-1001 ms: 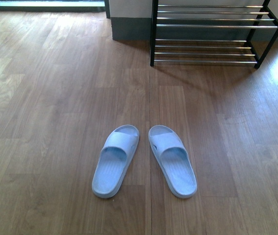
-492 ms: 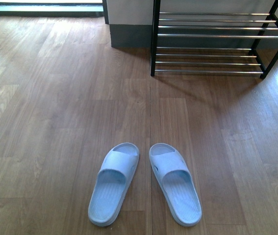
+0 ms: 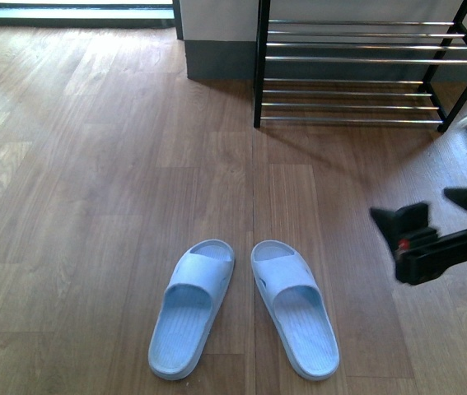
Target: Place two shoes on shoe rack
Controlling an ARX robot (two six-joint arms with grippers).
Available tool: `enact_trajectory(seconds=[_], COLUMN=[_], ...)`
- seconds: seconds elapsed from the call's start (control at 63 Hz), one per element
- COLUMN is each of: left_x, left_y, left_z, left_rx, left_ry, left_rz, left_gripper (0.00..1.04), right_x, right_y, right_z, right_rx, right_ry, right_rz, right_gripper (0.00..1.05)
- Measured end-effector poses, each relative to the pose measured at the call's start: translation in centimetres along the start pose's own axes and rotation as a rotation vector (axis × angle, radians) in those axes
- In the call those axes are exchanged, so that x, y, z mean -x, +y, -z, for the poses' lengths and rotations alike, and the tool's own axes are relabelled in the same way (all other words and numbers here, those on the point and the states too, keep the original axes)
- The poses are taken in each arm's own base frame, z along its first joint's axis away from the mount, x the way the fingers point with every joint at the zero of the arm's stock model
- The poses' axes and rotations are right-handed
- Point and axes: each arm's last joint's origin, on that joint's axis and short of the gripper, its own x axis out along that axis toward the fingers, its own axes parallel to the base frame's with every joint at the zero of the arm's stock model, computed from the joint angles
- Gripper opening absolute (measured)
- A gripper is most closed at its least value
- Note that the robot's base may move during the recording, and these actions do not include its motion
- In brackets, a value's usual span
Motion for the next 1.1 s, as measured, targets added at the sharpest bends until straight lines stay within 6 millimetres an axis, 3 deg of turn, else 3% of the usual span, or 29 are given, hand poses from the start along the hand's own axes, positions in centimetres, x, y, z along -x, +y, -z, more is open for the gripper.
enact_trajectory(seconds=[0.191,0.381,0.842,1.096], left_x=[0.0,0.0,0.0,0.0], left_y=[0.0,0.0,0.0,0.0], left_z=[0.0,0.0,0.0,0.0], left_rx=[0.000,0.000,0.000,0.000], left_ry=[0.000,0.000,0.000,0.000], left_rz=[0.000,0.000,0.000,0.000], left_gripper=[0.95,0.95,0.95,0.95], right_x=[-5.8,-9.8,-14.9,-17.3], right_y=[0.3,0.0,0.2,-0.2], right_z=[5.4,9.3,11.6,11.7], right_rx=[0.037,0.050,0.010,-0.024], right_ry=[0.172,0.263,0.300,0.287], right_rz=[-0.020,-0.025,-0.034,0.011], right_gripper=[0.96,0.96,0.96,0.95])
